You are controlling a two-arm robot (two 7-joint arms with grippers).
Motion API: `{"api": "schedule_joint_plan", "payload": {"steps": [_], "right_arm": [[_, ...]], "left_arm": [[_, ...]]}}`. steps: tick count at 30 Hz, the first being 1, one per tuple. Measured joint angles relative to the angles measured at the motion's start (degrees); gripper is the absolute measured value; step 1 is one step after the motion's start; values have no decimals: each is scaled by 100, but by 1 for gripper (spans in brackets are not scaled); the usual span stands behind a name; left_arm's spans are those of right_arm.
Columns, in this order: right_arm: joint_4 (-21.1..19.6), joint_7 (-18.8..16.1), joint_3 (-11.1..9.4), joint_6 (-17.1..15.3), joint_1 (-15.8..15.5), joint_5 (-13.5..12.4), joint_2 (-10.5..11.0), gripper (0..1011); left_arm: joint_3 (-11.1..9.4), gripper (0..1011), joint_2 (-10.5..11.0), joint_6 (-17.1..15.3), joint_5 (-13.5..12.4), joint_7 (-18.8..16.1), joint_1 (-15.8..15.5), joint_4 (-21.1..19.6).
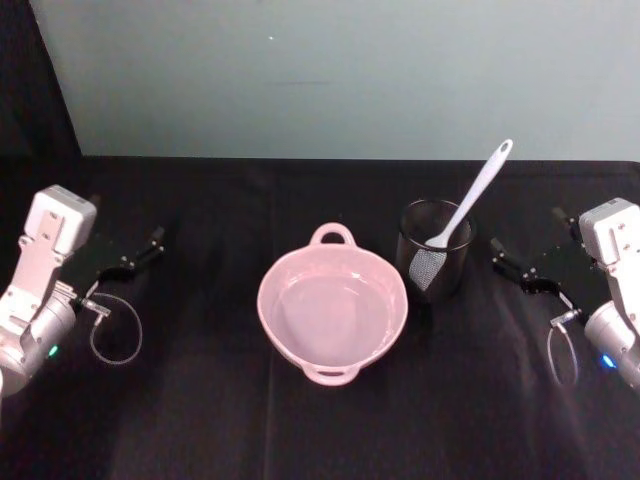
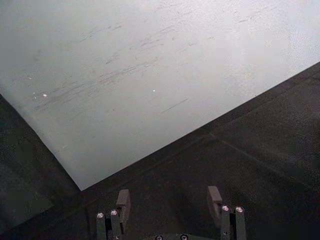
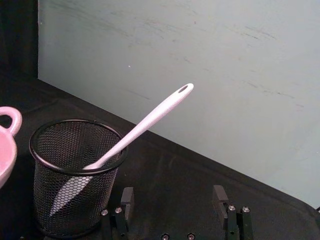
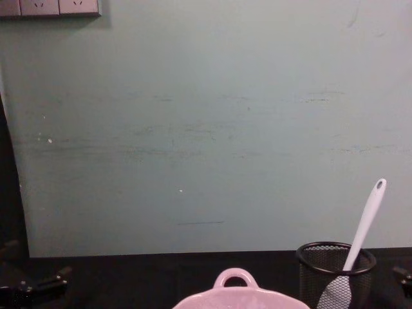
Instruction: Use the one hand to pick up the spoon and stir the clear water in the bowl.
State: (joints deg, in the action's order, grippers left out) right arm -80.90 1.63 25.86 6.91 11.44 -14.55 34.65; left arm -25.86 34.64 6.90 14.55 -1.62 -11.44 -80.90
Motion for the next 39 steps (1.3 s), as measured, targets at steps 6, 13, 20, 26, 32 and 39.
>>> {"api": "schedule_joint_plan", "payload": {"steps": [6,13,20,26,32,39], "right_arm": [[0,0,0,0,0,0,0,1003],[0,-1,0,0,0,0,0,1002],[0,-1,0,0,0,0,0,1002],[0,0,0,0,0,0,0,1003],[-164,-264,-154,-31,-95,-199,43,1003],[-837,-489,-634,-209,-476,-768,180,1003]], "left_arm": [[0,1011,0,0,0,0,0,0],[0,1012,0,0,0,0,0,0],[0,1011,0,0,0,0,0,0],[0,1011,0,0,0,0,0,0],[0,1011,0,0,0,0,0,0],[0,1011,0,0,0,0,0,0]]}}
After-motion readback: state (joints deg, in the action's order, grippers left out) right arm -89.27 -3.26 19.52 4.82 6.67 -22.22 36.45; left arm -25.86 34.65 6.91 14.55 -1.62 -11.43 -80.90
